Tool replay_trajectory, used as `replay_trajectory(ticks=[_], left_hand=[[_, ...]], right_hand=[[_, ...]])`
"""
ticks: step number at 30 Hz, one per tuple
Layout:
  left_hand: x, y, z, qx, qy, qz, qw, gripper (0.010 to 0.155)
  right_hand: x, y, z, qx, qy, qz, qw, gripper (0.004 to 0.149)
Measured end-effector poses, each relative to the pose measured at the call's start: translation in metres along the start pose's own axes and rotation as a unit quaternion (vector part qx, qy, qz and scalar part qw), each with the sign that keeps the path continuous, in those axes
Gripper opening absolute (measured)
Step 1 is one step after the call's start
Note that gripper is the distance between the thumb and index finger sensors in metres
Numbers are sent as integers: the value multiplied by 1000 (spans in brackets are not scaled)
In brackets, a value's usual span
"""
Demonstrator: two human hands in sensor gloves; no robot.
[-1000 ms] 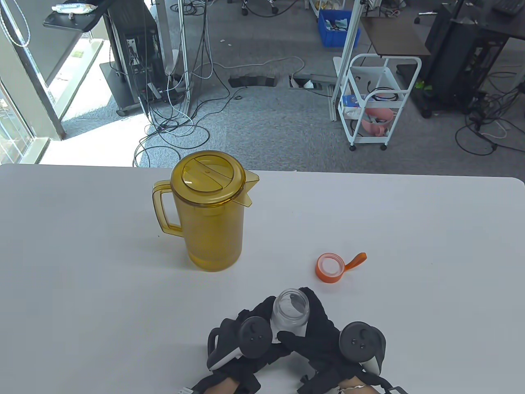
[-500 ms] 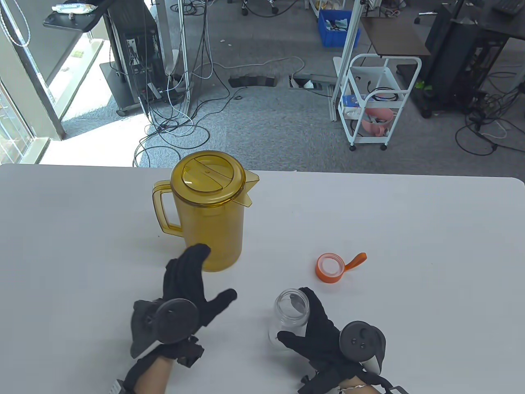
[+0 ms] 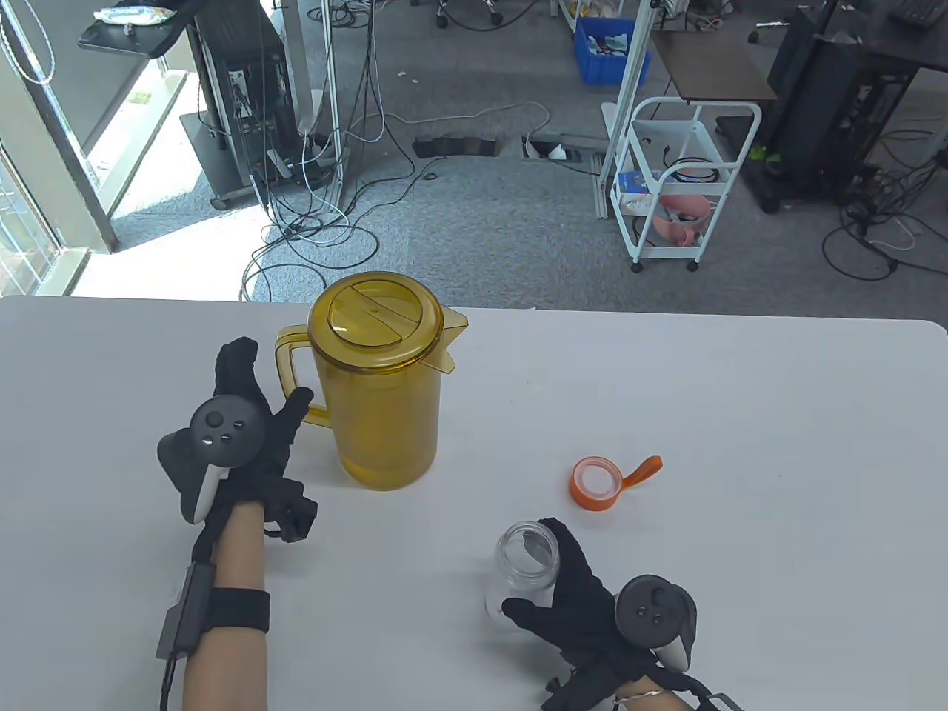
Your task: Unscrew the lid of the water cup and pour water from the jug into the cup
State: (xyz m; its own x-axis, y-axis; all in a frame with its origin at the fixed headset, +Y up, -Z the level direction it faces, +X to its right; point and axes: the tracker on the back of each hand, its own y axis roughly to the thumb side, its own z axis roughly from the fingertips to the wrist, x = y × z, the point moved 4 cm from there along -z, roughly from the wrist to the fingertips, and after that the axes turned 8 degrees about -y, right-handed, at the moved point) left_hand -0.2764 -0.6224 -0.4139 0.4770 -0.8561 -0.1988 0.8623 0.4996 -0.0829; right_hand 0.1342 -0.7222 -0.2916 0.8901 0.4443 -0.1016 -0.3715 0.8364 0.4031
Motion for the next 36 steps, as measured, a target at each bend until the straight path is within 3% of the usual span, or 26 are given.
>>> replay_trajectory(ticks=[3, 7, 11, 15, 18, 20, 22, 26, 31, 36], left_hand=[[10, -6, -11, 0, -13, 57, 998, 81], [31, -13, -21, -16, -45, 183, 982, 65], [33, -16, -21, -25, -7, 198, 980, 53], [35, -17, -20, -15, -6, 208, 978, 40], [42, -20, -18, -4, -13, 294, 956, 37], [44, -20, -15, -7, 21, 321, 947, 37], [42, -20, -12, 6, 35, 298, 954, 37], [34, -13, 1, 23, 70, 311, 948, 37], [16, 0, 14, 52, 60, 288, 954, 37], [-20, 11, 35, 84, 80, 298, 948, 37]], right_hand=[[0, 0, 0, 0, 1, -2, 1000, 100], [0, 0, -1, 0, 3, -4, 1000, 100], [0, 0, -1, 1, 5, -6, 1000, 100], [0, 0, -1, 0, 5, -7, 1000, 100], [0, -1, -2, 0, 7, -10, 1000, 100], [0, -1, -2, 1, 8, -11, 1000, 100], [0, -1, -2, 1, 8, -11, 1000, 100], [0, -1, -2, 1, 8, -11, 1000, 100], [0, -1, -2, 0, 10, -12, 1000, 100], [0, -1, -2, 0, 10, -12, 1000, 100]])
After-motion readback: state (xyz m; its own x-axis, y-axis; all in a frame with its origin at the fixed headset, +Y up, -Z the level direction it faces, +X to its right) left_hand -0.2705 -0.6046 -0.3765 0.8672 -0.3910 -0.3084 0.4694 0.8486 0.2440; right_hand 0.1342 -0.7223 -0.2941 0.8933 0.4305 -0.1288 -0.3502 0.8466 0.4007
